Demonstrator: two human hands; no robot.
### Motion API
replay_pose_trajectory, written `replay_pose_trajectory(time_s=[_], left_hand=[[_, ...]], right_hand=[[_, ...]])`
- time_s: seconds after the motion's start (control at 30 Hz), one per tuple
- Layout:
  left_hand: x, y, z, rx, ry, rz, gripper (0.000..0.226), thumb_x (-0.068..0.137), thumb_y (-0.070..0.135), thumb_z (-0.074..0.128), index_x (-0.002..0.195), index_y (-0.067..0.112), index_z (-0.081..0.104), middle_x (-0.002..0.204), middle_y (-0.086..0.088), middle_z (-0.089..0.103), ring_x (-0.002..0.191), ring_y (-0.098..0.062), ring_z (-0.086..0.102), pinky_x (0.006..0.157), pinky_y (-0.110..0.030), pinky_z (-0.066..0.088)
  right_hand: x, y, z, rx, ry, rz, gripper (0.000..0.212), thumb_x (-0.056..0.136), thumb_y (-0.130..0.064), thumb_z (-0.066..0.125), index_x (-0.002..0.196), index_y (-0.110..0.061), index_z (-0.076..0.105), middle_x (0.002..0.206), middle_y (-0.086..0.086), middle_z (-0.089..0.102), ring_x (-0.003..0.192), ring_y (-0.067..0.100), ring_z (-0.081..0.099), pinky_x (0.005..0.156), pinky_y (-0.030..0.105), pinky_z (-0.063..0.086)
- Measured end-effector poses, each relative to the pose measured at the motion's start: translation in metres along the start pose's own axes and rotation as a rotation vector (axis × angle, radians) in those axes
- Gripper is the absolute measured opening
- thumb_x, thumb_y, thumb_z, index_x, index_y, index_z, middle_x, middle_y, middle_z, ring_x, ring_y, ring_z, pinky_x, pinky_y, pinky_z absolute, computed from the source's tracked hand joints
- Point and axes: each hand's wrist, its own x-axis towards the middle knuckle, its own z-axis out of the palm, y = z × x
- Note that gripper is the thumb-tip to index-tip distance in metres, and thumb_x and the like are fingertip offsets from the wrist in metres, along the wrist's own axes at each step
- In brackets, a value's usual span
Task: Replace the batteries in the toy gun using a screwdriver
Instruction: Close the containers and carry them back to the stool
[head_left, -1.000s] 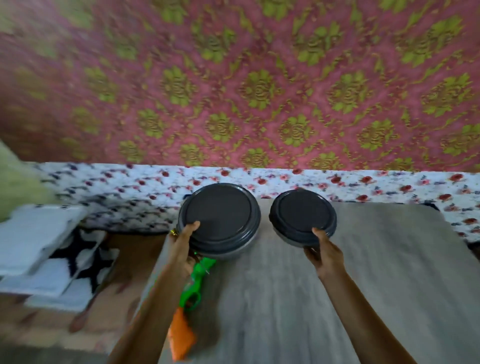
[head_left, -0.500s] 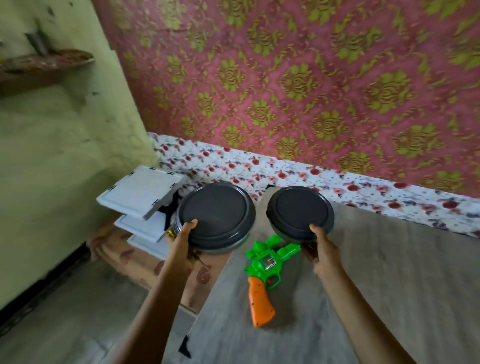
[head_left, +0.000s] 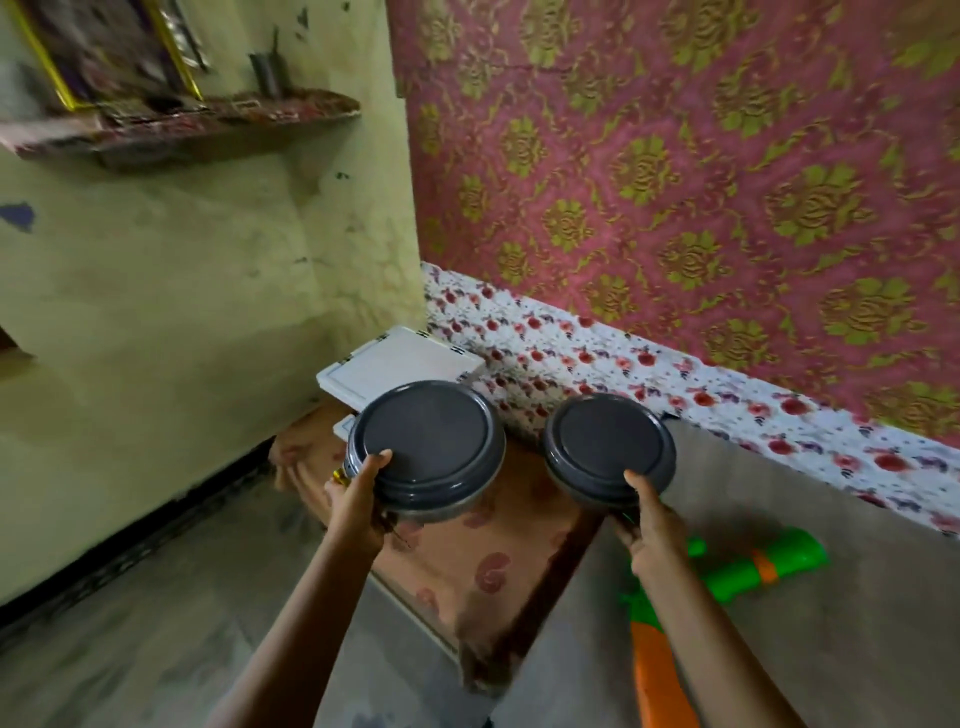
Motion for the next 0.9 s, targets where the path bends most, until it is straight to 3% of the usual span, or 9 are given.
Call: replay_pose_trajectory(time_s=[0.1, 0.2, 0.37, 0.43, 0.53, 0.8, 0.9], left_hand=[[0.049, 0.036, -0.027, -0.012, 0.023, 0.039, 0.052, 0.075, 0.022, 0.073, 0.117, 0.019, 0.043, 0.103, -0.007, 0.062, 0.082, -0.023, 0.061, 0.069, -0.038, 0.05], [0.088, 0.07, -0.048, -0.001, 0.014, 0.033, 0.055, 0.078, 0.019, 0.072, 0.123, 0.02, 0.041, 0.103, -0.007, 0.06, 0.083, -0.024, 0.061, 0.084, -0.049, 0.049], [0.147, 0.123, -0.075, 0.06, 0.024, 0.056, 0.05, 0.081, 0.02, 0.07, 0.115, 0.019, 0.034, 0.099, -0.006, 0.054, 0.08, -0.022, 0.058, 0.066, -0.038, 0.048], [0.167, 0.137, -0.084, 0.069, -0.002, 0.037, 0.057, 0.078, 0.022, 0.072, 0.123, 0.019, 0.037, 0.109, -0.009, 0.057, 0.089, -0.025, 0.061, 0.066, -0.039, 0.051], [0.193, 0.152, -0.092, 0.066, 0.007, 0.017, 0.067, 0.075, 0.024, 0.075, 0.131, 0.021, 0.038, 0.12, -0.012, 0.057, 0.096, -0.028, 0.062, 0.064, -0.039, 0.053], [0.262, 0.172, -0.091, 0.1, 0.086, 0.009, 0.052, 0.08, 0.019, 0.07, 0.118, 0.017, 0.035, 0.105, -0.008, 0.055, 0.083, -0.022, 0.059, 0.066, -0.038, 0.049], [0.288, 0.181, -0.089, 0.123, 0.091, 0.017, 0.058, 0.08, 0.022, 0.071, 0.126, 0.016, 0.037, 0.109, -0.01, 0.055, 0.081, -0.024, 0.059, 0.061, -0.037, 0.046]], right_hand=[[0.0, 0.032, 0.063, -0.009, -0.029, 0.012, 0.06, 0.074, -0.021, 0.074, 0.126, -0.008, 0.048, 0.13, 0.011, 0.05, 0.111, 0.026, 0.052, 0.081, 0.036, 0.05], [-0.01, 0.057, 0.122, 0.01, -0.03, 0.052, 0.069, 0.074, -0.022, 0.075, 0.133, -0.012, 0.042, 0.138, 0.011, 0.044, 0.12, 0.028, 0.049, 0.084, 0.038, 0.05], [-0.016, 0.088, 0.196, 0.08, -0.05, 0.08, 0.064, 0.076, -0.02, 0.074, 0.131, -0.012, 0.043, 0.139, 0.009, 0.042, 0.112, 0.025, 0.05, 0.085, 0.037, 0.05], [-0.015, 0.096, 0.219, 0.099, -0.075, 0.086, 0.051, 0.076, -0.02, 0.073, 0.12, -0.013, 0.048, 0.136, 0.009, 0.046, 0.113, 0.025, 0.051, 0.085, 0.036, 0.051], [-0.01, 0.105, 0.25, 0.105, -0.064, 0.071, 0.054, 0.073, -0.02, 0.075, 0.119, -0.012, 0.048, 0.134, 0.011, 0.048, 0.115, 0.027, 0.053, 0.083, 0.036, 0.051], [0.034, 0.111, 0.324, 0.117, 0.012, 0.103, 0.06, 0.074, -0.011, 0.074, 0.127, -0.004, 0.046, 0.135, 0.015, 0.046, 0.121, 0.032, 0.049, 0.093, 0.043, 0.05], [0.057, 0.117, 0.348, 0.081, 0.043, 0.137, 0.059, 0.073, -0.012, 0.076, 0.124, -0.004, 0.047, 0.135, 0.015, 0.046, 0.12, 0.031, 0.049, 0.093, 0.044, 0.05]])
